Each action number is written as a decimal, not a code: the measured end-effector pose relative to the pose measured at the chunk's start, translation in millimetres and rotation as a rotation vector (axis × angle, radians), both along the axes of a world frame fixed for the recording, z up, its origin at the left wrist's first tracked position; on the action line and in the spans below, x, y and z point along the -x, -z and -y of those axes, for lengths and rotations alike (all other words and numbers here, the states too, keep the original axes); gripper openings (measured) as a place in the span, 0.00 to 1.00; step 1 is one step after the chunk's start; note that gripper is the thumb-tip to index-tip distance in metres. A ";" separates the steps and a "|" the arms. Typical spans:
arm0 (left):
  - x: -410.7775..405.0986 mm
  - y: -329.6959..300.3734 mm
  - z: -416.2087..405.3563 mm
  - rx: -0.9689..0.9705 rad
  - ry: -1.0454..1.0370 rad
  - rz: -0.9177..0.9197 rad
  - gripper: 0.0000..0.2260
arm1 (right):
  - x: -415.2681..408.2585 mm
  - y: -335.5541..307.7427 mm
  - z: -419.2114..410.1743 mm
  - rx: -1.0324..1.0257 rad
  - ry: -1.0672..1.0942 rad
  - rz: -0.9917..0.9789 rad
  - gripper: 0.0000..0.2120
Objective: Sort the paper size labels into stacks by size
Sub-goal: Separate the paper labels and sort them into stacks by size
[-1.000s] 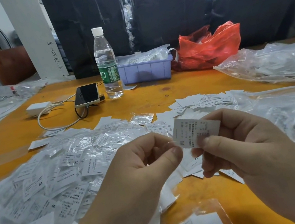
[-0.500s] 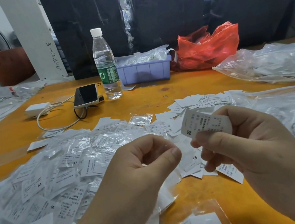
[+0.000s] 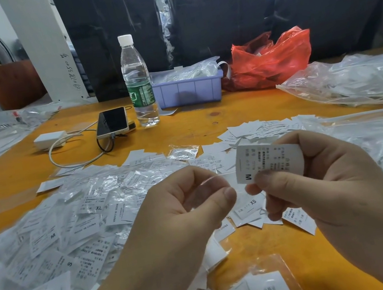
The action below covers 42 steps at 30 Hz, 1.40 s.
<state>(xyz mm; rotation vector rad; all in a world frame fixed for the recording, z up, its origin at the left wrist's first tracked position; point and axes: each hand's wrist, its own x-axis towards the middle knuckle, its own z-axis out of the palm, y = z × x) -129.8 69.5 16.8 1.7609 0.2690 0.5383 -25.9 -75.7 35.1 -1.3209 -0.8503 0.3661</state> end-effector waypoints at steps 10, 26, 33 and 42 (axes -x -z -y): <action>1.3 -6.4 1.1 0.140 0.031 0.026 0.05 | 2.6 -2.4 0.5 -0.026 -0.042 -0.018 0.07; 0.7 -9.8 3.1 0.235 0.045 0.052 0.02 | -0.8 2.6 -0.6 0.025 -0.044 -0.018 0.10; 1.2 -10.0 3.4 0.245 0.028 0.050 0.05 | 1.7 -0.2 0.9 -0.026 -0.072 -0.010 0.10; 1.4 -10.3 3.8 0.222 0.030 0.038 0.04 | -3.6 8.8 -1.4 0.099 -0.070 0.033 0.09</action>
